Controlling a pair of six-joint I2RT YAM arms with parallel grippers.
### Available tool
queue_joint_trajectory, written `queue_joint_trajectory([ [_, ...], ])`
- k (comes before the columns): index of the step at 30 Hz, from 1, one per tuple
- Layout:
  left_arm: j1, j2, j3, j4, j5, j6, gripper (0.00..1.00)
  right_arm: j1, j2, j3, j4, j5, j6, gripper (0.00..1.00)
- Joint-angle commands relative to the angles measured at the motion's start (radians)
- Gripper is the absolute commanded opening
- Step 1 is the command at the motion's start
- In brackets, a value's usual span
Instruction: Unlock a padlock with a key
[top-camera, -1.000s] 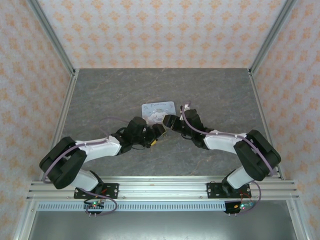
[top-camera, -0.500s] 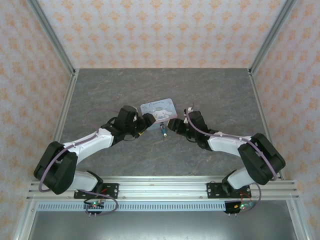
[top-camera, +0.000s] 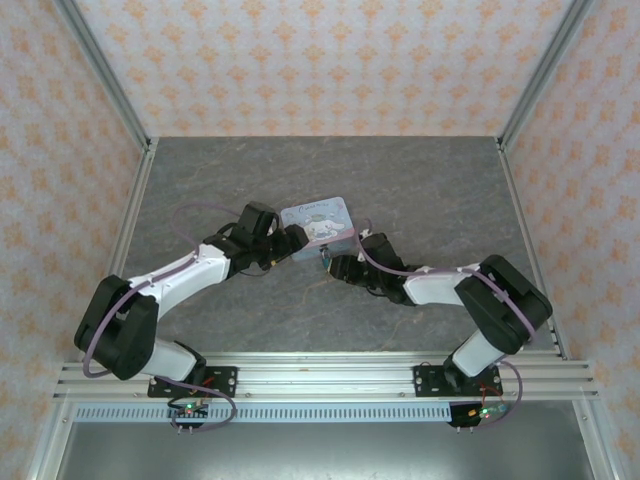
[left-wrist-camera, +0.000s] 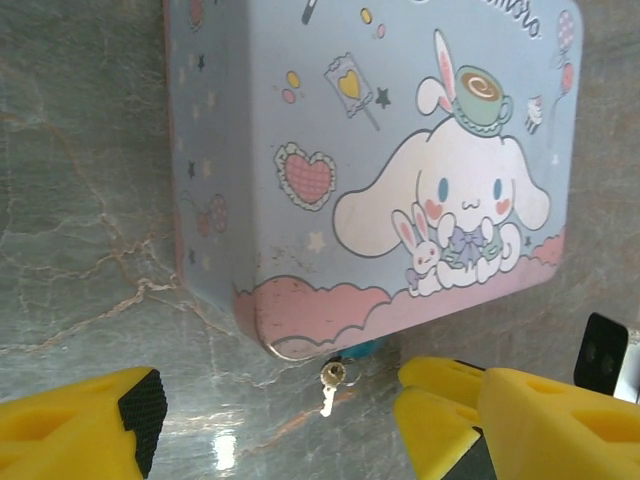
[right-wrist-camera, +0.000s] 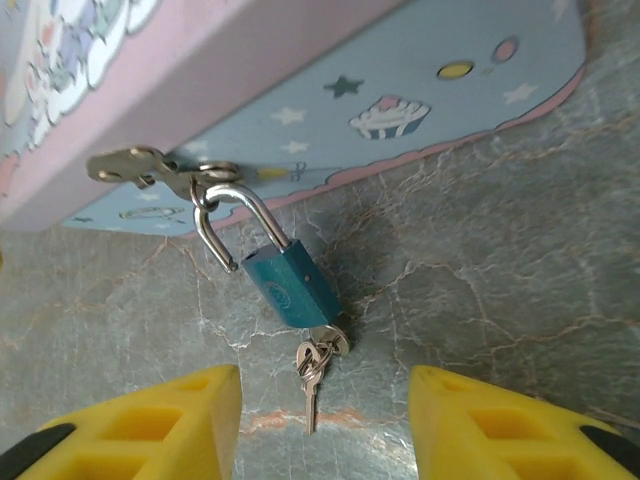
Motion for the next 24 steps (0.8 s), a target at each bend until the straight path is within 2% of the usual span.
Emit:
queue_joint_trajectory([
  [1,0.009,0.014,0.033,-0.057,-0.049,0.053,0.82,0.015,0.019,0.036,-0.004,0.037,-0.029,0.47],
  [17,0.015,0.055,0.054,-0.070,-0.037,0.068,0.82,0.018,0.132,0.145,-0.052,0.042,-0.075,0.45],
  [24,0.015,0.060,0.049,-0.060,-0.033,0.062,0.81,0.018,0.158,0.159,-0.057,0.033,-0.079,0.38],
])
